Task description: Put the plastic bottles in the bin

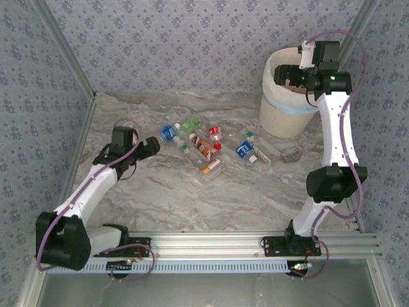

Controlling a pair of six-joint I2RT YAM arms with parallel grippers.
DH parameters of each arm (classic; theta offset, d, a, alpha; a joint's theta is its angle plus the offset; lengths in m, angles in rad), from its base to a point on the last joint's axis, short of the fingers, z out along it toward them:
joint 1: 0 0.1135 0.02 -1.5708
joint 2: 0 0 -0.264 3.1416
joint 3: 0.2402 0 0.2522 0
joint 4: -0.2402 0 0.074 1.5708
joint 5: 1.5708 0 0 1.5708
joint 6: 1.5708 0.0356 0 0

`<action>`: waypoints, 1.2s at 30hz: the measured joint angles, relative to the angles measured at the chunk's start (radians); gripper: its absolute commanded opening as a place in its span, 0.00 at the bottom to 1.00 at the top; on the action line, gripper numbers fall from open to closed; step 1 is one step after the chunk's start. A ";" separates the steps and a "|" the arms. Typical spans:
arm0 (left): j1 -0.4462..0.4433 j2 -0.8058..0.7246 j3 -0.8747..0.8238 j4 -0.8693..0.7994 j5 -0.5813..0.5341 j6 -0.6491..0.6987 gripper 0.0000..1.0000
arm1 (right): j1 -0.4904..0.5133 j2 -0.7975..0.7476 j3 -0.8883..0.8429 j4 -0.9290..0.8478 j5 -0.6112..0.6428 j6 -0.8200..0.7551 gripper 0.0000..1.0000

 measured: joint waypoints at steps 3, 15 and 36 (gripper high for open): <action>0.006 0.072 0.062 0.000 0.022 0.044 0.99 | 0.010 -0.071 -0.108 0.047 -0.008 0.026 1.00; 0.030 0.429 0.357 -0.094 0.038 0.248 0.99 | 0.012 -0.312 -0.377 0.222 -0.025 0.101 1.00; 0.063 0.682 0.447 -0.136 0.233 0.495 0.84 | 0.011 -0.447 -0.489 0.243 0.024 0.084 1.00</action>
